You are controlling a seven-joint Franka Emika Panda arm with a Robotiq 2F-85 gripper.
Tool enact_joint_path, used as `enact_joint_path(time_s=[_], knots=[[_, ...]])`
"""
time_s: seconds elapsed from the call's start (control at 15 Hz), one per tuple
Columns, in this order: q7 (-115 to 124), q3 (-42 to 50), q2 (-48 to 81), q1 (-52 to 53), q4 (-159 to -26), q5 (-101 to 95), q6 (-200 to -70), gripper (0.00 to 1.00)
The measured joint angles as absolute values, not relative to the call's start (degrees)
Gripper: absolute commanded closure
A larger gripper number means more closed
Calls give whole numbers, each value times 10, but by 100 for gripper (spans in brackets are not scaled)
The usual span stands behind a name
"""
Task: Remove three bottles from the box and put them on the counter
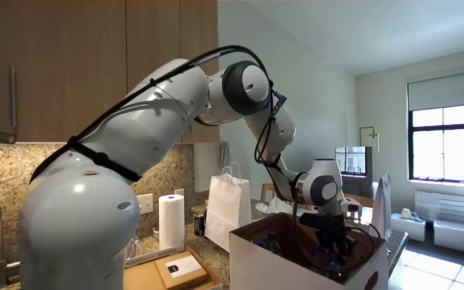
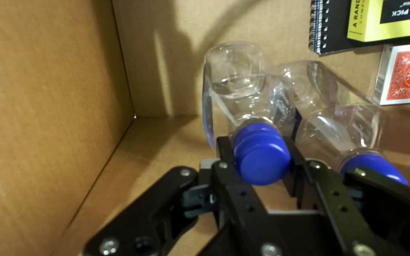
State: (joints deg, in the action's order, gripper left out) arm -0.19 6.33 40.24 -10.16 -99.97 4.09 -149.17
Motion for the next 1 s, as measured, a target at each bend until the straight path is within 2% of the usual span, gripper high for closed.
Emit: enact_joint_path(time_s=[0.47, 1.0], knots=[[39, 67, 373, -102, -1008, 42, -1482, 85], [35, 77, 156, -88, -1084, -9, -1437, 85]])
